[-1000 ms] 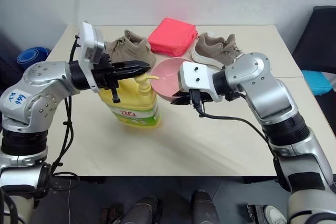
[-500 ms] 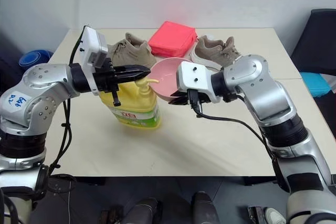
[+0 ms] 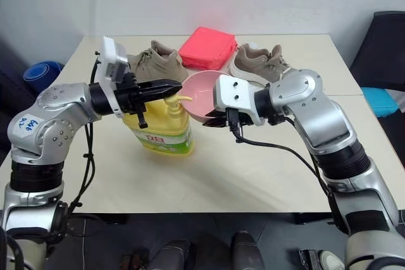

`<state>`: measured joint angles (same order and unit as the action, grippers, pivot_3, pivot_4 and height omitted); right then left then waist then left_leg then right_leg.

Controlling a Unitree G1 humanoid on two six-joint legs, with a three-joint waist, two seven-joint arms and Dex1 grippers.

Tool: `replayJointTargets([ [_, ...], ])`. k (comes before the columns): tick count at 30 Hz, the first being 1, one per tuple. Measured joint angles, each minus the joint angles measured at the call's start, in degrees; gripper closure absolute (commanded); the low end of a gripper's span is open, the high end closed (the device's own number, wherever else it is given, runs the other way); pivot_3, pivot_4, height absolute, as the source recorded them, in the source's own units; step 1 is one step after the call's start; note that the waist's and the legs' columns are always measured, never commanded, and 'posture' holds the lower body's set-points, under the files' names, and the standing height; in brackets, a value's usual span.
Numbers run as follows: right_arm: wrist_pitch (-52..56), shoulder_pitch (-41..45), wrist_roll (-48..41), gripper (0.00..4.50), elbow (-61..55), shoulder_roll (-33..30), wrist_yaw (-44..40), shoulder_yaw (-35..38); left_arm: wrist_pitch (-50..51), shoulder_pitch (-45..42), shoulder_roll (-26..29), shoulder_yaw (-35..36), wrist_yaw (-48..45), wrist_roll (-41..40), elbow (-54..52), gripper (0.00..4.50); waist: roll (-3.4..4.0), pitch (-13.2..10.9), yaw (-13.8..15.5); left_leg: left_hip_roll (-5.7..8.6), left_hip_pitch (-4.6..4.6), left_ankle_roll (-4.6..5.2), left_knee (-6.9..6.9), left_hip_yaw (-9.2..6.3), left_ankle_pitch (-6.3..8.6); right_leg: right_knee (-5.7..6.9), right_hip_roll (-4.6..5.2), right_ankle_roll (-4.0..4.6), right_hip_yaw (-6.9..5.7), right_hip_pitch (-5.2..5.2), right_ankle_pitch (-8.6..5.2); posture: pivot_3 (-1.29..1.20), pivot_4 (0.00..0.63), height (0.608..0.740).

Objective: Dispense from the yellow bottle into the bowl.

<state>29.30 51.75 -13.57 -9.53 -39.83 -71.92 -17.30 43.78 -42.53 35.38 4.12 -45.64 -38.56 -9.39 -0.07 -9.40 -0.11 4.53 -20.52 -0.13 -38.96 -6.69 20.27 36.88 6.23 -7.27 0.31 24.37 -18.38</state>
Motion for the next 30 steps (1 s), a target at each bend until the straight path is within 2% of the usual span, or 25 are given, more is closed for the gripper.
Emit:
replayJointTargets([
  [6,-2.7,-4.45,-0.45,4.5,2.0,-1.03,0.8,3.31,-2.4,-0.58,-0.83,6.73,-1.2,-2.82,3.53,4.46,-0.1,-0.09,-0.13,-0.01,-0.71,0.0,-0.19,-0.07,0.0,0.13,-0.01,0.0,-0.12,0.56,0.0,0.0,0.15,0.74],
  [9,-7.39,-7.76,0.26,4.5,6.28,-2.61,1.23,5.44,-5.14,1.23,1.73,10.68,-4.91,-4.5,2.99,4.46,-0.12,-0.1,-0.18,0.01,-0.71,0.0,-0.15,-0.06,0.0,0.11,0.02,0.0,-0.15,0.6,0.0,0.0,0.15,0.74],
  [12,-15.96,-15.38,1.05,4.5,16.49,-4.79,0.54,9.12,-6.56,9.92,7.38,16.54,-11.89,-7.06,2.05,4.46,-0.12,-0.11,-0.5,0.0,-0.67,0.01,-0.05,-0.02,0.0,0.08,0.03,0.0,-0.17,0.65,0.0,0.0,0.15,0.74],
  [17,-34.5,-21.49,3.5,4.5,35.09,-4.33,-1.05,10.36,-9.83,22.75,11.46,19.23,-16.59,-5.74,-1.12,4.46,-0.03,-0.24,-1.0,0.0,-0.66,0.02,-0.07,0.1,0.0,-0.02,0.04,0.0,-0.07,0.61,0.0,0.0,0.15,0.74],
  [20,-46.22,-21.44,5.26,4.5,46.53,-2.84,0.28,11.33,-12.29,31.91,12.0,22.26,-17.31,-4.59,-3.94,3.89,0.05,-0.29,-1.5,-0.03,-0.57,0.01,-0.05,0.16,0.0,-0.01,0.03,0.01,0.0,0.61,0.0,0.0,0.15,0.74],
  [23,-51.7,-21.14,5.11,4.5,52.03,-2.0,0.2,13.21,-15.93,37.92,9.27,23.69,-16.32,-3.02,-5.64,2.94,0.06,-0.28,-1.55,-0.13,-0.52,-0.01,-0.07,0.16,0.01,-0.04,-0.04,0.02,-0.03,0.54,-0.01,0.0,0.15,0.74],
  [27,-54.41,-22.03,4.29,3.26,52.89,-1.58,-0.52,14.43,-21.34,42.2,6.33,22.38,-15.35,0.9,-5.65,1.68,0.07,-0.28,-1.38,-0.12,-0.4,-0.01,-0.09,0.12,0.02,-0.14,-0.02,0.02,-0.04,0.29,-0.01,0.0,0.15,0.74],
  [30,-54.25,-24.78,1.03,2.19,48.4,-1.1,-1.0,16.82,-27.11,45.47,3.65,18.43,-15.45,5.63,-3.23,0.73,0.09,-0.27,-1.07,-0.11,-0.36,0.02,-0.09,0.1,0.04,-0.21,-0.01,0.02,-0.03,0.21,-0.01,0.0,0.15,0.74],
])
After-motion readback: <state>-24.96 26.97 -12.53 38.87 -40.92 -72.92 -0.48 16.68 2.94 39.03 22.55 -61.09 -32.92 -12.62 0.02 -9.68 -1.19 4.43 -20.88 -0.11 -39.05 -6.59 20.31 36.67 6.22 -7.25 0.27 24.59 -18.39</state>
